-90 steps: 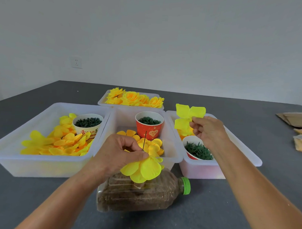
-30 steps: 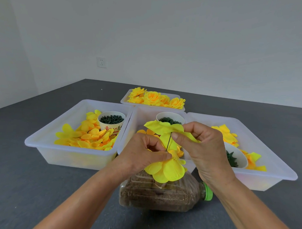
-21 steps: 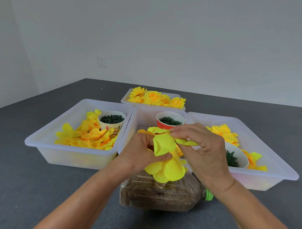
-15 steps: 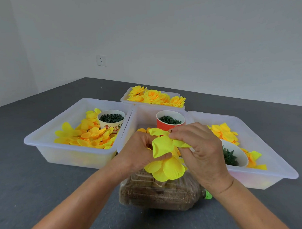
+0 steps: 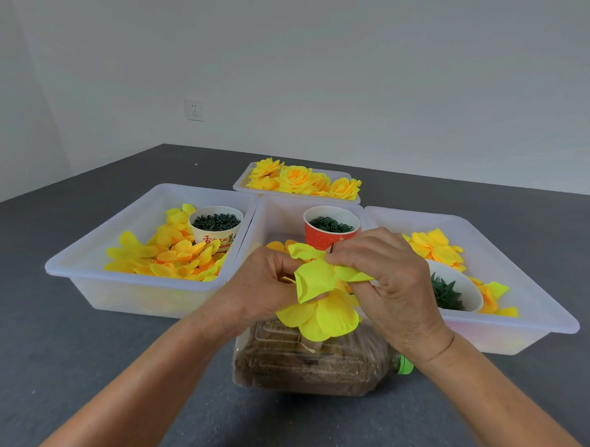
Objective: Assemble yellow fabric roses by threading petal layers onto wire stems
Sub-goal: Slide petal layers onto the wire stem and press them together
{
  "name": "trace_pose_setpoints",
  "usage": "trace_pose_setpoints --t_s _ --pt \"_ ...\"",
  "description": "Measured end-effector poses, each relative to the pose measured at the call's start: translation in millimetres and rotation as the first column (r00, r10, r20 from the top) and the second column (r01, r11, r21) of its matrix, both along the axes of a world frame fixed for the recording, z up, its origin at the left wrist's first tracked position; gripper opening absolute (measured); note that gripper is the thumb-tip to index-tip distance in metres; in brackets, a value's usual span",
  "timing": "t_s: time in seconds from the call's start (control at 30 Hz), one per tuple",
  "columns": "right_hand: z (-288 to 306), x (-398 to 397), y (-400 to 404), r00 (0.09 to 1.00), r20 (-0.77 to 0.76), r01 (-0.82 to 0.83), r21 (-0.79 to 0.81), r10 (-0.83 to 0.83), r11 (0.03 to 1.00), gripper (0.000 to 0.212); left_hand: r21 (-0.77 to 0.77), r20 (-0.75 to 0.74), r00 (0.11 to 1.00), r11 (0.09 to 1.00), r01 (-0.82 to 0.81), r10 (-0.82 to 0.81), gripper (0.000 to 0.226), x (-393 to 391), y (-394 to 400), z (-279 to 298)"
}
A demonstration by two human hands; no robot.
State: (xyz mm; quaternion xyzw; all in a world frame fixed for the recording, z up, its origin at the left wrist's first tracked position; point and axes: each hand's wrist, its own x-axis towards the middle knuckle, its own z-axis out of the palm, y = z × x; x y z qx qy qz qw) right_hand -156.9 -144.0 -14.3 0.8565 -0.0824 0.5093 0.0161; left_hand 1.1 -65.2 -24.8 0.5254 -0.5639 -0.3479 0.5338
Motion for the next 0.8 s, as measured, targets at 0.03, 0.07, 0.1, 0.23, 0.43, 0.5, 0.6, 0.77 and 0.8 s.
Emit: trace_pose_setpoints --t_s 0.03,0.07,0.1,0.23,0.43,0.5,0.6,0.77,0.8 --pt "-0.6 0.4 -0.6 1.0 -0.004 -0.021 0.025 0.021 0.999 0.024 0.0 -0.002 1.0 1.0 0.003 -0.003 0.015 0.7 0.1 -0.5" --pt "-1.4 0.2 -1.4 0.999 -0.008 -0.042 0.05 0.043 0.998 0.022 0.003 -0.007 1.0 1.0 0.0 0.0 0.013 1.4 0.7 -1.2" --pt "-2.3 0.1 -2.4 0.998 -0.013 -0.062 0.08 0.063 0.995 0.021 0.006 -0.015 1.0 1.0 -0.006 0.006 0.012 2.4 0.9 -2.2" --pt "-6.6 0.2 -4.5 0.979 0.051 -0.204 0.349 0.199 0.915 0.022 0.023 -0.065 0.997 0.999 -0.025 0.027 0.023 5.5 4.0 -5.1" --pt "-7.4 1.4 -5.4 0.966 0.053 -0.253 0.401 0.254 0.88 0.019 0.036 -0.088 0.995 0.999 -0.038 0.041 0.024 7.0 5.9 -5.2" --pt "-7.1 -0.2 -7.0 0.974 -0.002 -0.212 0.321 0.225 0.923 0.021 0.031 -0.093 0.995 0.999 -0.041 0.043 0.026 7.7 5.7 -5.7" --pt "-8.3 -0.9 -9.5 0.975 -0.059 -0.192 0.246 0.212 0.95 0.026 0.015 -0.114 0.993 1.0 -0.021 0.022 0.025 8.5 7.4 -5.4" --pt "-9.1 -1.3 -9.0 0.966 -0.081 -0.22 0.251 0.247 0.943 0.021 -0.011 -0.078 0.99 0.993 -0.121 0.12 0.022 11.5 8.9 -3.7" --pt "-9.1 -1.5 -8.6 0.966 -0.079 -0.219 0.245 0.245 0.944 0.02 -0.023 -0.046 0.987 0.988 -0.155 0.154 0.025 11.5 8.9 -3.3"
